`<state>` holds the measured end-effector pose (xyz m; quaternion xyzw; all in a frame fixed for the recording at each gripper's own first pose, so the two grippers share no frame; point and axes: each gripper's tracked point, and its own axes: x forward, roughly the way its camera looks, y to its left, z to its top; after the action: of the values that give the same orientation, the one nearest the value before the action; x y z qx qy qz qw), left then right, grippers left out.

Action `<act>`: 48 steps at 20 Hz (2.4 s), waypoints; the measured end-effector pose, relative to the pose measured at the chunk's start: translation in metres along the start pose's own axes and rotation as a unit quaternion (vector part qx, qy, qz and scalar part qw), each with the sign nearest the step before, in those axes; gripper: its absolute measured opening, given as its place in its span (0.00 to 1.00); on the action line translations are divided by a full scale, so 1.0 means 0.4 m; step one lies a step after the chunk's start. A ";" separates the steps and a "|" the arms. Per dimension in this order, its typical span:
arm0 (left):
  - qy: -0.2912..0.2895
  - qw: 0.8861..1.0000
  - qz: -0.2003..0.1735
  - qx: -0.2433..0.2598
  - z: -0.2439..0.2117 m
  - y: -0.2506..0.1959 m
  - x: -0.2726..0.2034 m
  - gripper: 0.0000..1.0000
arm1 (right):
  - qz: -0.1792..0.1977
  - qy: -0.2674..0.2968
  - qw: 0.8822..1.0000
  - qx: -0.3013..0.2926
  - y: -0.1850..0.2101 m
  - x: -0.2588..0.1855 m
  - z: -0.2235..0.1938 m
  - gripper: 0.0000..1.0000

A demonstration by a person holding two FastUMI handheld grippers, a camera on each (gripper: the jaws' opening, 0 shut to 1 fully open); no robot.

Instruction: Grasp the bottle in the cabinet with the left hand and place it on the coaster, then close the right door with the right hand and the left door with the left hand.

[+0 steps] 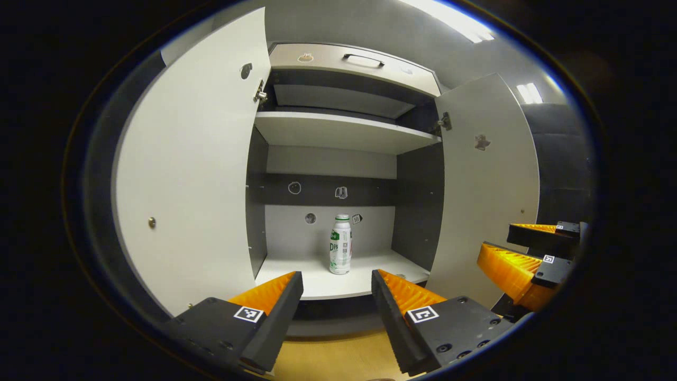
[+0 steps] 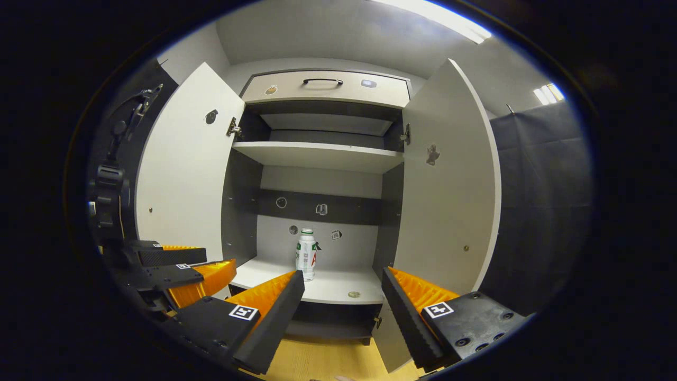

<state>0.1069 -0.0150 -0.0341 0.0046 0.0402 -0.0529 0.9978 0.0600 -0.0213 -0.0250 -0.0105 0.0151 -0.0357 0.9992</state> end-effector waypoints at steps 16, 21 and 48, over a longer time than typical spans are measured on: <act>-0.034 0.999 -0.024 0.035 0.008 -0.059 0.493 0.83 | 0.103 0.006 0.995 -0.006 -0.011 0.333 -0.142 0.98; -0.027 0.999 -0.002 0.030 -0.032 -0.004 0.606 0.81 | 0.116 -0.003 0.993 0.017 -0.011 0.428 -0.172 0.97; -0.012 0.999 -0.033 -0.010 -0.084 -0.010 0.754 0.76 | 0.090 0.047 0.994 0.043 -0.044 0.537 -0.277 0.98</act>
<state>0.4029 -0.0504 -0.0920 -0.0073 0.0288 -0.0855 0.9959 0.2694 -0.0566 -0.1415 0.0355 0.0610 0.0530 0.9961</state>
